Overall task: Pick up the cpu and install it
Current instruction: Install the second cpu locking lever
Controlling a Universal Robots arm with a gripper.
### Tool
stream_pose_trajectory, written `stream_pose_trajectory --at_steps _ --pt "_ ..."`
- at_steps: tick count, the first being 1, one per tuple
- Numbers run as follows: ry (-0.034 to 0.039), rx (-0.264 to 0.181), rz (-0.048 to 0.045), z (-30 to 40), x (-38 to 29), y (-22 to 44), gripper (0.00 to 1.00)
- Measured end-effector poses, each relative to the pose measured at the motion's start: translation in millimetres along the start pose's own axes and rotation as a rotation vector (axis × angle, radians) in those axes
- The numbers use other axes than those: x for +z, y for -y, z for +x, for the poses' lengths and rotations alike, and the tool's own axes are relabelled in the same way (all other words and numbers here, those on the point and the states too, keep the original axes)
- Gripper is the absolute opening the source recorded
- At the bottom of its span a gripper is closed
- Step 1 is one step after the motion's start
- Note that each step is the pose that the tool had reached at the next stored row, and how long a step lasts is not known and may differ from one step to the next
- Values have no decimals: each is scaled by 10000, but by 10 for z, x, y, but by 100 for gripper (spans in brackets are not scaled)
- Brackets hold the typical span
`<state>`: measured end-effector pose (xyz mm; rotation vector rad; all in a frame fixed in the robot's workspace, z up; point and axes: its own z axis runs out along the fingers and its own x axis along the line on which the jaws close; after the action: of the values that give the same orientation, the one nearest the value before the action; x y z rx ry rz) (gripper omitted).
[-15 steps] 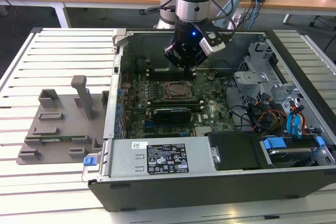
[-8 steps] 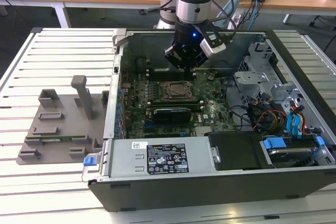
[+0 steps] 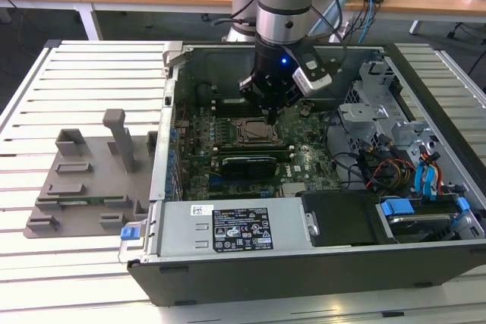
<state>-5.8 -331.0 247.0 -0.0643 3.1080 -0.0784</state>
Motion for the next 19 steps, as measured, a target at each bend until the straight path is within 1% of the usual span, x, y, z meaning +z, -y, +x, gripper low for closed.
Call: stream_pose_trajectory --at_steps 1,3,8,15,19 --pt "0 0 0 1 2 37 11" --pt "0 0 0 3 5 81 11" --pt "0 -1 0 5 7 121 11" --pt "0 0 0 8 14 200 11" --pt "0 0 0 11 17 263 11"
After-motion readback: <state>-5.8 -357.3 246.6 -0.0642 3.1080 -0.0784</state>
